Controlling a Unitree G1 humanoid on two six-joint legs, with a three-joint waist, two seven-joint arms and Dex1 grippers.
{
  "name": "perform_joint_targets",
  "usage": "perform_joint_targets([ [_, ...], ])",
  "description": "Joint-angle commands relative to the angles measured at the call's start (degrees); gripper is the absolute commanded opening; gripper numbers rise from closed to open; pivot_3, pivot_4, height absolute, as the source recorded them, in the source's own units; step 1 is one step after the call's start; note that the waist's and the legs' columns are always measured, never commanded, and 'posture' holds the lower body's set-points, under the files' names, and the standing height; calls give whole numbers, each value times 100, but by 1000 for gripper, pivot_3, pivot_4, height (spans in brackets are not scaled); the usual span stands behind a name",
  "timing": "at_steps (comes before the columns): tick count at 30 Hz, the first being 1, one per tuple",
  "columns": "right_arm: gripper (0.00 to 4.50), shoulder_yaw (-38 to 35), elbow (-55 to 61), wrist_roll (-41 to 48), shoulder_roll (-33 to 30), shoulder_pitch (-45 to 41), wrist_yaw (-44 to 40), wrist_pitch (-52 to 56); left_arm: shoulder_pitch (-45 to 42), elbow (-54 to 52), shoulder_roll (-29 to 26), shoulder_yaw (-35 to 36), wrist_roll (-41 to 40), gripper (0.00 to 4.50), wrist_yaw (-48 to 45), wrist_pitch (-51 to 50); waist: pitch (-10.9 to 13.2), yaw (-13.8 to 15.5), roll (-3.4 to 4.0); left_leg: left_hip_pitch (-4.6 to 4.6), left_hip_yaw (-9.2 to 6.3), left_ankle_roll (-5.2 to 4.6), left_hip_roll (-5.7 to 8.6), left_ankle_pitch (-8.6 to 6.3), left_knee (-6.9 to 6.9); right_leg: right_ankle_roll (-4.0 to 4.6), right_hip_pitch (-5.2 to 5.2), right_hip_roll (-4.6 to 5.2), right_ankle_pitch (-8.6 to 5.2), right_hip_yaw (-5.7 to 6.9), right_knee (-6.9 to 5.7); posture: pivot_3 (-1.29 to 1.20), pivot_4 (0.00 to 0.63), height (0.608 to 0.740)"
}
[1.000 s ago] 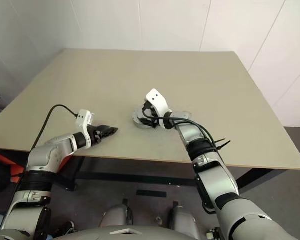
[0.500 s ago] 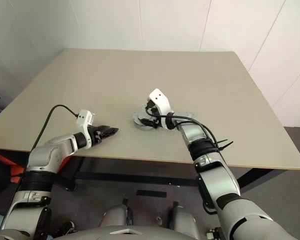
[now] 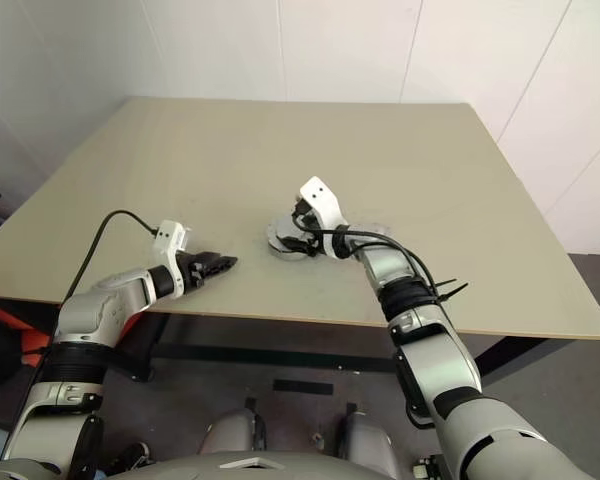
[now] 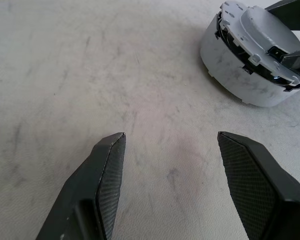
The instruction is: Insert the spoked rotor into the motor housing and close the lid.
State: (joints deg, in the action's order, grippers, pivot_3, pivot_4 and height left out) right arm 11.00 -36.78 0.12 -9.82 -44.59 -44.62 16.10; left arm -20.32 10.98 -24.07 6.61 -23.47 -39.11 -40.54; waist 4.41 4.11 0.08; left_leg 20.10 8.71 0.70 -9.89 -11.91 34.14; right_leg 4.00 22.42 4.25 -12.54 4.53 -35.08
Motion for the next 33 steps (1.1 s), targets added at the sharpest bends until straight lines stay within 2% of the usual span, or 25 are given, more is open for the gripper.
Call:
perform_joint_targets([
  [1, 3136, 58, 100, -54, -34, -16, -5, -184, -52, -83, -40, 28, -1, 3064, -6, 119, 0, -2, 0, 0, 0, 0, 0, 0, 0, 0, 0, 0, 0, 0, 0, 0, 0, 740],
  [19, 3136, 159, -164, -159, -91, 40, -57, -206, -161, -156, 144, 47, -81, 3064, 131, 56, -1, 11, -1, -2, 0, -1, 1, -1, 2, 0, -5, 0, 0, 0, 0, 0, 0, 740],
  [27, 3136, 183, -492, -218, -116, 58, 9, -280, -603, -166, 751, 282, -399, 3064, 617, -173, -2, 31, -2, -33, -1, -9, 0, -5, 5, -1, -40, 0, 0, 0, 0, 0, 0, 740],
  [33, 3136, 175, -581, -227, -127, 25, 27, -336, -1500, 760, 1333, 910, -848, 3064, 1310, -518, -4, 42, -3, -33, -1, -9, 0, -5, 5, -1, -51, 0, 0, 0, -1, 0, 0, 740],
])
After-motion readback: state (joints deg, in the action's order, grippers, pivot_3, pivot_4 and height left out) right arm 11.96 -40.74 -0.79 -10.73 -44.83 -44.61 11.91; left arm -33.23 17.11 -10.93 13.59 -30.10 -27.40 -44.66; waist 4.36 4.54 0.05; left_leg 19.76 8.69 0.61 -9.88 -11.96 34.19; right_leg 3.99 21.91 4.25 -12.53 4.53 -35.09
